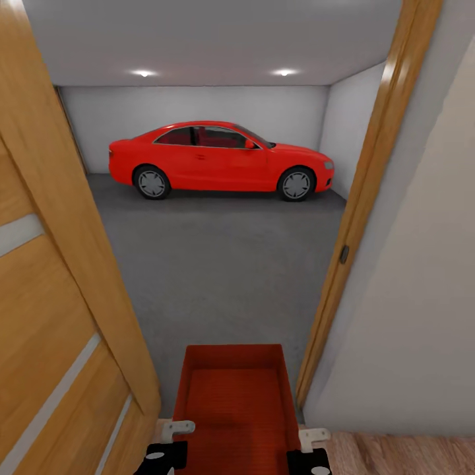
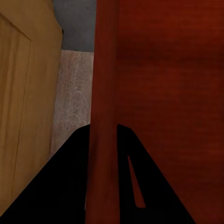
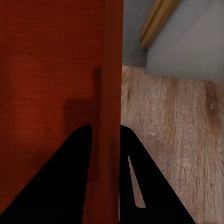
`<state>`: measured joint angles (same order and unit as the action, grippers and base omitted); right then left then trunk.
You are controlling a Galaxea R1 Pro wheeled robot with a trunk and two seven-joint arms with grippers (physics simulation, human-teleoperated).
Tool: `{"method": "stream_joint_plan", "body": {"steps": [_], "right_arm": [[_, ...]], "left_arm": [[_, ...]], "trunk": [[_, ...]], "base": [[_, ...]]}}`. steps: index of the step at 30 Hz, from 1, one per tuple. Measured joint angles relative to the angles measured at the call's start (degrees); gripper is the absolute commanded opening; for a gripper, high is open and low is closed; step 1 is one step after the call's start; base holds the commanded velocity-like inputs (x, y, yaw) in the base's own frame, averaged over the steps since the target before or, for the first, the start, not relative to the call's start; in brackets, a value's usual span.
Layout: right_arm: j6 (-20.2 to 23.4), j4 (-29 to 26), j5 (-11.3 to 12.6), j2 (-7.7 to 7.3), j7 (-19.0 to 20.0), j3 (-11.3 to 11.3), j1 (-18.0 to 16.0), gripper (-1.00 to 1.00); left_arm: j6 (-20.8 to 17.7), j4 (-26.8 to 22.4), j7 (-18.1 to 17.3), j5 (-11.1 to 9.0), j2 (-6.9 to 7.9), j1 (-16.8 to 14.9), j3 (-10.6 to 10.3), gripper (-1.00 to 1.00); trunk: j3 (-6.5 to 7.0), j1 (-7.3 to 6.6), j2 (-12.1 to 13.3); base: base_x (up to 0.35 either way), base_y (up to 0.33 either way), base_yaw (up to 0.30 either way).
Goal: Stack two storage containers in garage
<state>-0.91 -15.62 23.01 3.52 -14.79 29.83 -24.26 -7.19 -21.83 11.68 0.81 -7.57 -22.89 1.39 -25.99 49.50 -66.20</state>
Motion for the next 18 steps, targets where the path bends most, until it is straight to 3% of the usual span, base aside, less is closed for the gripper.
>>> {"method": "stream_joint_plan", "body": {"steps": [7,18], "right_arm": [[0.0,0.0,0.0,0.00,0.0,0.0,0.0,-1.00],[0.0,0.0,0.0,0.00,0.0,0.0,0.0,-1.00]], "left_arm": [[0.0,0.0,0.1,0.0,-0.02,0.0,0.0,-1.00],[0.0,0.0,0.0,0.0,0.01,0.0,0.0,-1.00]], "trunk": [[0.00,-0.01,0.0],[0.00,0.00,0.0]], "base": [[0.043,0.146,-0.001],[0.003,0.008,0.000]]}}
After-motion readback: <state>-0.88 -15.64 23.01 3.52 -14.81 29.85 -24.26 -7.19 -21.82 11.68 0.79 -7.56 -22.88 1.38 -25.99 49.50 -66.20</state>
